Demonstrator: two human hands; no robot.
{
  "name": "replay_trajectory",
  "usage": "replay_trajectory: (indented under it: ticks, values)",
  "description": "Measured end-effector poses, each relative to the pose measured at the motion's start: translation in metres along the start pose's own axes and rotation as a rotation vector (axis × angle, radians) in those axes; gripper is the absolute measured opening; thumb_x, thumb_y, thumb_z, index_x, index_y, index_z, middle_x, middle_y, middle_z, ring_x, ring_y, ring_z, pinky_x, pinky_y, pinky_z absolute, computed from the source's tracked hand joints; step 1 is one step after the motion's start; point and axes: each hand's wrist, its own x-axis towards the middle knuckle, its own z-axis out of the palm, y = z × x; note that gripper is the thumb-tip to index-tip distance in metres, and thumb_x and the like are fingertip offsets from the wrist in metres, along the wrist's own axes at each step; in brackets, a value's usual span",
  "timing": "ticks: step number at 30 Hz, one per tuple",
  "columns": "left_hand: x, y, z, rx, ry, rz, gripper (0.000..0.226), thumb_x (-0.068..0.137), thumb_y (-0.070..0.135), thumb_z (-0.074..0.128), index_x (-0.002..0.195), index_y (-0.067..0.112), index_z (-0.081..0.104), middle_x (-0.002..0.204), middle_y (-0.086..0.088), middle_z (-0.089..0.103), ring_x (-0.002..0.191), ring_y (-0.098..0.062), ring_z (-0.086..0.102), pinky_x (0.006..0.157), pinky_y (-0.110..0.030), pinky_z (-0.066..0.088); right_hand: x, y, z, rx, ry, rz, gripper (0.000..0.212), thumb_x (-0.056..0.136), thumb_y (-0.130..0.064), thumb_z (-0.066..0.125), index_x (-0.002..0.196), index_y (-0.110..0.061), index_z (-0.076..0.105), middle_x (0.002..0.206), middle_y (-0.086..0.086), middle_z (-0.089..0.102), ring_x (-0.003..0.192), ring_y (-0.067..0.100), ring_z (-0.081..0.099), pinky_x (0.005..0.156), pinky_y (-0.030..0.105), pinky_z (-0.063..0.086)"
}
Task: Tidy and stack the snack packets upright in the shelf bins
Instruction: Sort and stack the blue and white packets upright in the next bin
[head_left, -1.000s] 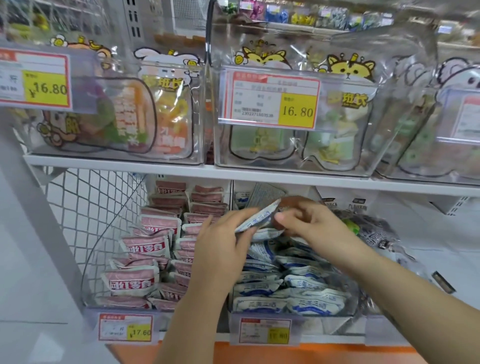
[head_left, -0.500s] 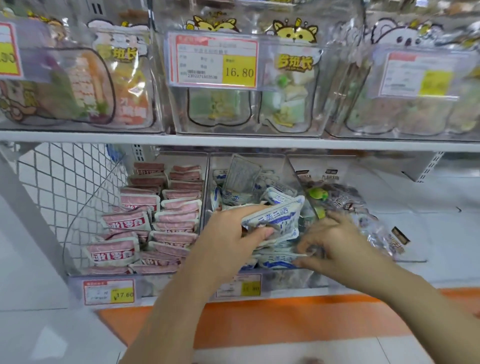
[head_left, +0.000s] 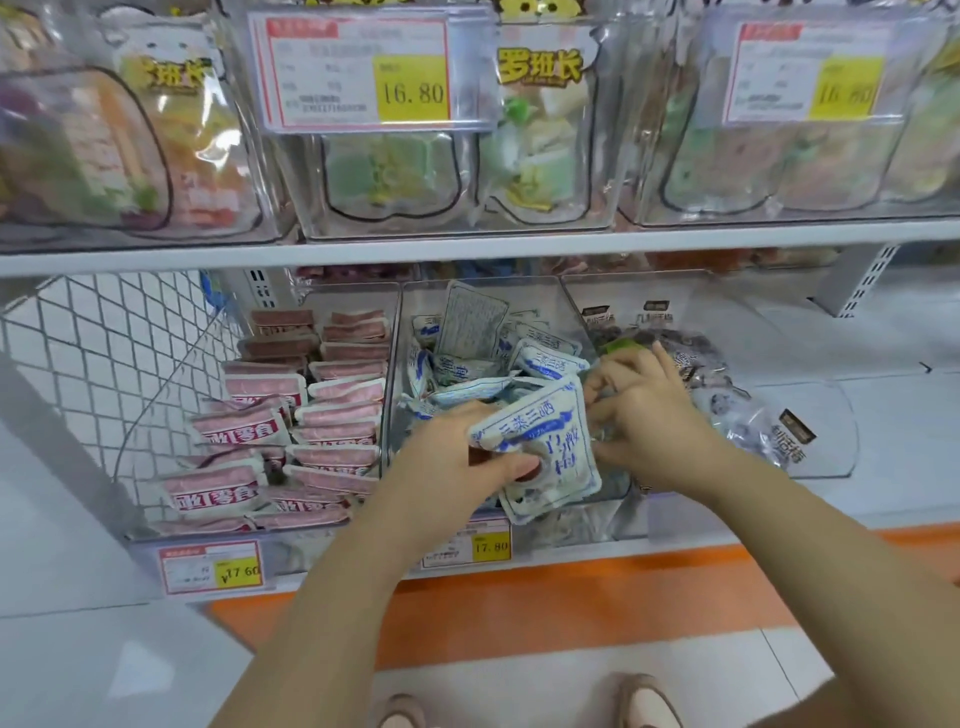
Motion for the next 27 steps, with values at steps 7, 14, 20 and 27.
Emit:
replay_trajectory:
  ticks: [7, 14, 20, 27]
  values:
    - [0.014, 0.006, 0.021, 0.156, 0.164, 0.206, 0.021, 0.083, 0.020, 0.069, 0.102, 0.012, 0.069, 0.089, 0.023, 0.054, 0.080, 0.013, 0.053, 0.068, -0.001, 0.037, -0.011, 0.011, -0.026, 0.298, 0.156, -0.023, 0.010, 0.082, -0.024, 0.066, 0.084, -0.020, 0.075, 0.084, -0.011, 0.068, 0.089, 0.018, 0.061, 0.089, 0.035, 0.043]
    - [0.021, -0.004, 0.039, 0.593, -0.024, 0.215, 0.031, 0.086, 0.044, 0.061, 0.112, 0.026, 0.064, 0.101, 0.014, 0.059, 0.096, -0.011, 0.054, 0.083, -0.026, 0.037, -0.040, -0.005, -0.041, 0.589, -0.032, 0.001, 0.036, 0.079, -0.001, 0.064, 0.100, -0.029, 0.066, 0.098, -0.022, 0.065, 0.093, -0.010, 0.057, 0.077, 0.002, 0.040]
    - [0.014, 0.000, 0.020, 0.477, 0.061, 0.187, 0.026, 0.079, 0.057, 0.062, 0.095, 0.038, 0.068, 0.085, 0.027, 0.058, 0.092, 0.000, 0.050, 0.091, -0.030, 0.033, -0.033, -0.006, -0.012, 0.137, 0.076, -0.178, 0.009, 0.076, -0.028, 0.066, 0.079, -0.022, 0.072, 0.069, -0.012, 0.070, 0.061, 0.009, 0.063, 0.105, 0.034, 0.026]
    - [0.012, -0.010, 0.020, 0.760, -0.028, 0.133, 0.021, 0.089, 0.048, 0.052, 0.095, 0.034, 0.066, 0.093, 0.017, 0.061, 0.104, -0.005, 0.046, 0.094, -0.027, 0.023, -0.025, -0.017, 0.007, -0.208, -0.020, -0.247, 0.016, 0.059, -0.015, 0.081, 0.061, -0.025, 0.069, 0.048, -0.008, 0.062, 0.049, 0.012, 0.062, 0.110, 0.045, 0.025]
